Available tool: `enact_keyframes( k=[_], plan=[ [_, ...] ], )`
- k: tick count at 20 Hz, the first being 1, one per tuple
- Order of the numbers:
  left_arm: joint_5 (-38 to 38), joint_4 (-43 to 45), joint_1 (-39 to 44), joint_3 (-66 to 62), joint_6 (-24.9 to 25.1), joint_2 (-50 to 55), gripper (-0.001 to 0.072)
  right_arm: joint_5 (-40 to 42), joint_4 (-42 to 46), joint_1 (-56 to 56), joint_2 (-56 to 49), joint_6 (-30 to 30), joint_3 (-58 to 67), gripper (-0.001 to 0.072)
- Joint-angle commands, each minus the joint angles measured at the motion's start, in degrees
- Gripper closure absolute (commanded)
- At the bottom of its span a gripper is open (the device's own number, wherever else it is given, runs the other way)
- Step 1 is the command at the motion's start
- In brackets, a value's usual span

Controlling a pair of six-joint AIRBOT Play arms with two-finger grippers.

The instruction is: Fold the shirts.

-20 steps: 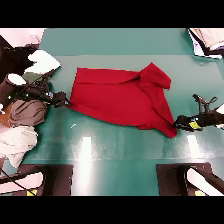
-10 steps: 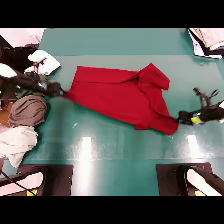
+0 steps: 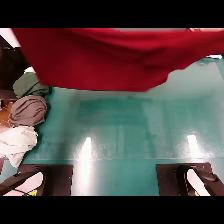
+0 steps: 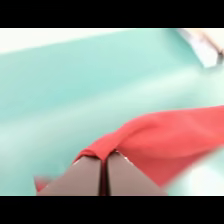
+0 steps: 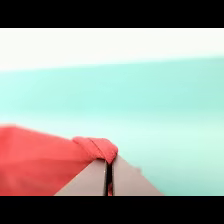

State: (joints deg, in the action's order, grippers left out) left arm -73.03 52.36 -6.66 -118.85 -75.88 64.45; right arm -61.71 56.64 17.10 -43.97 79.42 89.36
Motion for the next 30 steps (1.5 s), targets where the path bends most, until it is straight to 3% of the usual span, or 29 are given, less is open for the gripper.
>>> enact_keyframes(
  k=[1, 5, 9, 12, 18, 22, 26, 30],
  plan=[
    [3.13, 0.2, -0.04, -5.97, -0.87, -7.3, 0.0687, 2.58, -0.98, 0.04, 1.07, 0.28, 16.98, 0.07],
    [8.02, 0.0, -0.04, -5.97, -0.68, -15.74, 0.0687, -0.15, 6.69, 0.02, 1.05, 4.26, 27.54, 0.07],
    [8.72, 0.61, -0.04, -5.79, -0.63, -18.32, 0.0687, -11.26, 21.38, 0.02, -0.96, 8.92, 34.21, 0.07],
    [6.69, 1.7, -0.04, 2.25, -1.92, -17.0, 0.0687, -21.31, 22.82, 0.02, -5.77, 9.66, 34.16, 0.0701],
    [-11.17, 1.7, -0.04, 20.57, -3.69, -0.63, 0.0687, -36.52, 21.05, -0.39, -20.5, 12.31, 17.97, 0.0701],
    [-7.43, 1.9, -0.04, 26.82, -3.56, 13.66, 0.0686, -29.11, 21.11, -3.76, -30.38, 12.28, 8.94, 0.0701],
    [5.51, 1.77, -0.04, 26.88, 0.52, 24.24, 0.0685, -9.05, 21.09, -7.58, -38.51, 12.28, 3.37, 0.0701],
    [18.91, 0.9, 0.02, 26.88, 5.16, 27.04, 0.0686, 8.15, 21.07, -11.15, -44.57, 12.31, 2.01, 0.0701]
  ],
)
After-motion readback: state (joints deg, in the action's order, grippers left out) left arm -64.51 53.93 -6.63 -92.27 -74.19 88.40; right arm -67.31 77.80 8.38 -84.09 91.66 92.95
